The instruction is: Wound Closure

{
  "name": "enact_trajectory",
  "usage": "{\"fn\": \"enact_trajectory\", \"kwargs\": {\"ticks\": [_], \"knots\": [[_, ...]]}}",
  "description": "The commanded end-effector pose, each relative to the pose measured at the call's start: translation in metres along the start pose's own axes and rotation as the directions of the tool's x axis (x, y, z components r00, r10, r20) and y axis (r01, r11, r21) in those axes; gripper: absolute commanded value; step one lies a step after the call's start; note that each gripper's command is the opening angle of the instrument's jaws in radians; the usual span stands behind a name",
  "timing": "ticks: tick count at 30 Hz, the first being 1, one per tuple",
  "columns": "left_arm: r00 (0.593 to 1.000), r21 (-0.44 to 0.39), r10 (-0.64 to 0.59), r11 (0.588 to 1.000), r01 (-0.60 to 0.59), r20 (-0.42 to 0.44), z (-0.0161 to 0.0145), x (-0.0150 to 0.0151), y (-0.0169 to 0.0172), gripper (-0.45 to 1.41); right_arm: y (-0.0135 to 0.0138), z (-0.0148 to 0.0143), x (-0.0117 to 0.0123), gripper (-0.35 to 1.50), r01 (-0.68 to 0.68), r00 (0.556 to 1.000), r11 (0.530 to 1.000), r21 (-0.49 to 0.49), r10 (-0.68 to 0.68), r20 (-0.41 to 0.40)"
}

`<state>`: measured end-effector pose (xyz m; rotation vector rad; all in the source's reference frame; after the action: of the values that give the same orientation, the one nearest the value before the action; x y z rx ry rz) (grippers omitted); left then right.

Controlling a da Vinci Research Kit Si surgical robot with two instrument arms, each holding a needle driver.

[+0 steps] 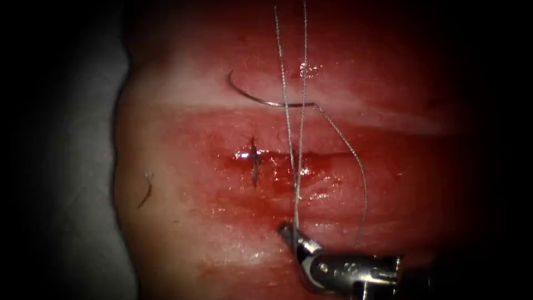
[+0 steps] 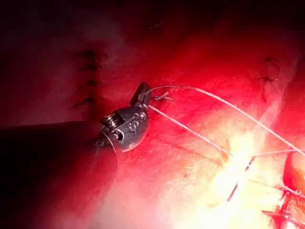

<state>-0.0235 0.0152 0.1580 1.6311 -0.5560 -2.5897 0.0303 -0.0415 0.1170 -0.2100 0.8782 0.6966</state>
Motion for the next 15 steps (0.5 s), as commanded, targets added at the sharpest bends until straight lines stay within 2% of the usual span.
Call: {"fn": "enact_trajectory", "kwargs": {"ticks": [1, 6, 8, 9, 13, 15], "knots": [[1.0, -0.002, -0.002, 1.0, 0.002, 0.0, 0.0006, -0.0002, 0.0007, -0.45, -0.001, 0.0, -0.0006, -0.35, -0.003, 1.0, 1.0, 0.01, 0.003, 0.0], [0.999, -0.023, -0.026, 0.999, 0.026, -0.031, -0.0003, 0.0013, 0.0029, -0.45, 0.0003, 0.0004, -0.0001, -0.35, 0.0, 0.998, 0.996, 0.09, 0.006, -0.059], [0.997, -0.046, -0.051, 0.998, 0.049, -0.064, -0.0011, 0.0023, 0.0041, -0.45, 0.0007, 0.0005, 0.0002, 0.07, 0.002, 0.997, 0.995, 0.104, 0.006, -0.075], [0.991, -0.068, -0.078, 0.995, 0.07, -0.112, -0.002, 0.0034, 0.0054, -0.45, 0.0011, 0.0005, 0.0005, 0.31, 0.006, 0.996, 0.992, 0.124, 0.005, -0.088], [0.969, -0.088, -0.145, 0.988, 0.129, -0.2, -0.0039, 0.0056, 0.008, -0.45, 0.0016, 0.0002, 0.0012, 0.68, 0.006, 0.996, 0.989, 0.147, 0.008, -0.093], [0.957, -0.099, -0.168, 0.984, 0.148, -0.237, -0.0049, 0.0068, 0.0094, -0.45, 0.0016, -0.0001, 0.0016, 0.79, 0.004, 0.995, 0.989, 0.149, 0.011, -0.094]]}}
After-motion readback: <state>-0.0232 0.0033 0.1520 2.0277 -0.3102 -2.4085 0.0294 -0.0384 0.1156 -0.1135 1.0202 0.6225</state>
